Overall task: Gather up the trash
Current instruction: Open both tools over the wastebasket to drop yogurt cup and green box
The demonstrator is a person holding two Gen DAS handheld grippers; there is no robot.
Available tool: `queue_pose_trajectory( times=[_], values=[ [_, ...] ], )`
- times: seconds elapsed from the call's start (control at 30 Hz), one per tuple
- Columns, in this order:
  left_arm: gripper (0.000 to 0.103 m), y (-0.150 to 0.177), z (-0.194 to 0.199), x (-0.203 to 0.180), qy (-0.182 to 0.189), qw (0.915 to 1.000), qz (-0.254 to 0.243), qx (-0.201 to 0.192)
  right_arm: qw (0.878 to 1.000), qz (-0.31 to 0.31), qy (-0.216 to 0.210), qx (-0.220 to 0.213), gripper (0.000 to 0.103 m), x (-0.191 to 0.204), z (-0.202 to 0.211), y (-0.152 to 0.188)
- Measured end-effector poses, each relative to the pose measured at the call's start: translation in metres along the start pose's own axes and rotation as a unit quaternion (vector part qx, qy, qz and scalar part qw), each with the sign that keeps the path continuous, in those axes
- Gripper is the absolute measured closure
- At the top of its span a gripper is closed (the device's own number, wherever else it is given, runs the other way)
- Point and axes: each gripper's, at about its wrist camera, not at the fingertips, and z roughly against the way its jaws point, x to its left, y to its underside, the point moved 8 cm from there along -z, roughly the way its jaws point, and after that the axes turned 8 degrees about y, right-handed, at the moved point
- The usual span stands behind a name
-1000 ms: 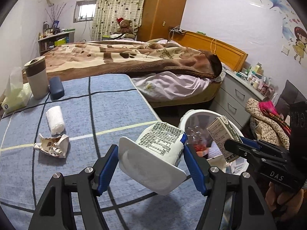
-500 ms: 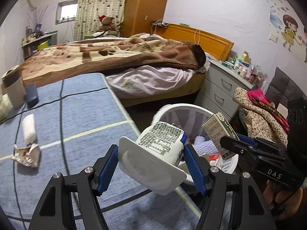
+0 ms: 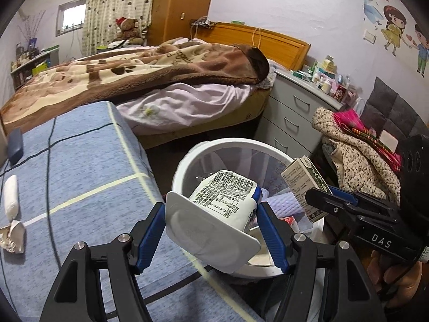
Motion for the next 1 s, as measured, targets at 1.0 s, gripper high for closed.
queue_pose_trajectory(
  times=[1.0],
  values=[
    [0.033,-0.012,-0.037,-0.007,0.034,0.9994,0.004,0.01,0.999,-0.022,0.021,0.014,0.042,-0.02,-0.007,0.001]
  ],
)
